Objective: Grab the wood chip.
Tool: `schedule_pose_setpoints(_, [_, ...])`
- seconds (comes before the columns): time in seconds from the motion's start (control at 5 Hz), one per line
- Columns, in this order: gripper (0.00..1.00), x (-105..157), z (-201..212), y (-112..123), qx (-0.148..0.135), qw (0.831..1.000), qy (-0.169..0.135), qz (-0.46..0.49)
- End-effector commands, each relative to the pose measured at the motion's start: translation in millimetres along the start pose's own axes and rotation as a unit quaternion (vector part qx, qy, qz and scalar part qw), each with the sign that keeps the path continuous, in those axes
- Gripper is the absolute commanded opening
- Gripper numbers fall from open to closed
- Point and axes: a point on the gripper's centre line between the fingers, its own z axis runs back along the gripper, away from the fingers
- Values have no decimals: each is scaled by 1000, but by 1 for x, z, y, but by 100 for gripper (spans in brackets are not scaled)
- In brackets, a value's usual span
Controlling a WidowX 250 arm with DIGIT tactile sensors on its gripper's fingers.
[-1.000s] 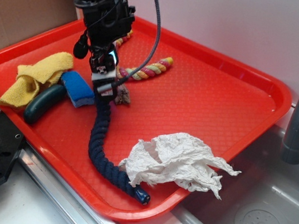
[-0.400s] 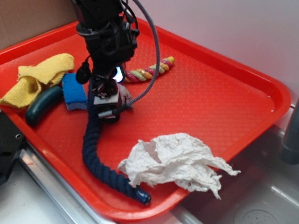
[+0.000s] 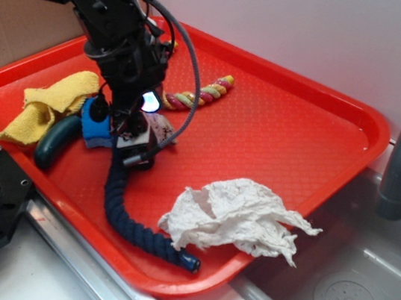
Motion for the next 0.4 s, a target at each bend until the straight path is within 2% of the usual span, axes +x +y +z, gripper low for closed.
schedule_pose_setpoints(0.0, [100,-33,11,-10,12,998,40,43])
schedule_pose_setpoints(0.2, [100,-20,56,8,28,994,24,102])
